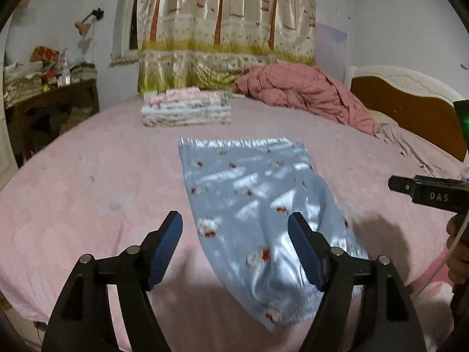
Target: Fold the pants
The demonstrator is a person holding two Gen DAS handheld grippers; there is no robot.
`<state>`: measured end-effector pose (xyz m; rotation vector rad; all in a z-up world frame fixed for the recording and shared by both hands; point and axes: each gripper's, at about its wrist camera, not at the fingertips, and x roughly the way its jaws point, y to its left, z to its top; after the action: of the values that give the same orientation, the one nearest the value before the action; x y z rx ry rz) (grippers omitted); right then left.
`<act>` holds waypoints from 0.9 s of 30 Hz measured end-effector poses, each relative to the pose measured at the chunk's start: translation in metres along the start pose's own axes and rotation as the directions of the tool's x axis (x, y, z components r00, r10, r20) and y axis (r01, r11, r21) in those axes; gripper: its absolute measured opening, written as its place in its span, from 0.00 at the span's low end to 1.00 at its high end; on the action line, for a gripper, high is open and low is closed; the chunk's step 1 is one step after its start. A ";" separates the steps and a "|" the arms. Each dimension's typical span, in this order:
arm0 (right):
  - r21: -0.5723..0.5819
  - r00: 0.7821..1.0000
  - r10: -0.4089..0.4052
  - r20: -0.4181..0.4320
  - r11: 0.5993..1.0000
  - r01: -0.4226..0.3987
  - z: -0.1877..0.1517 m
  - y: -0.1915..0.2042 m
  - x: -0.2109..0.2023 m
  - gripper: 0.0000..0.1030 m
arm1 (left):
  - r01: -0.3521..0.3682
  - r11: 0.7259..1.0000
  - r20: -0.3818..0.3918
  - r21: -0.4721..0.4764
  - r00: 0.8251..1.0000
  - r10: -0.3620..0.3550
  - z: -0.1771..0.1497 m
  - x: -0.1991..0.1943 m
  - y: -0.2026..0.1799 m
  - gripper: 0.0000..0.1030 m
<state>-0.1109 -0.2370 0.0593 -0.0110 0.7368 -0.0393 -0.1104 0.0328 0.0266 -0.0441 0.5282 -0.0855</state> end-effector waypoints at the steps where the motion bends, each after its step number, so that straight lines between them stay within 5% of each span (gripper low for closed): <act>1: 0.002 1.000 -0.007 -0.008 1.000 0.007 0.003 0.000 0.000 0.71 | -0.008 1.000 0.011 0.000 1.000 0.008 0.004 0.001 0.000 0.74; 9: 0.034 0.997 -0.053 -0.058 0.998 0.055 0.038 -0.001 -0.002 0.84 | -0.050 0.998 0.080 -0.034 0.995 0.053 0.032 0.013 0.009 0.93; 13: 0.072 0.996 -0.074 -0.042 0.994 0.077 0.052 -0.002 0.002 0.99 | -0.075 0.996 0.080 -0.043 0.994 0.078 0.038 0.027 0.016 0.95; 16: 0.060 0.992 -0.123 -0.039 0.990 0.125 0.059 0.003 0.015 0.99 | -0.103 0.994 0.080 -0.029 0.991 0.105 0.039 0.038 0.017 0.95; 27: 0.078 0.989 -0.019 -0.146 0.996 0.031 0.069 0.024 0.061 0.99 | -0.129 0.992 0.081 0.010 0.988 0.128 0.032 0.054 0.019 0.95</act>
<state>-0.0187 -0.2155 0.0683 0.0595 0.8806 -0.0946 -0.0462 0.0476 0.0258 0.0010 0.4485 0.0379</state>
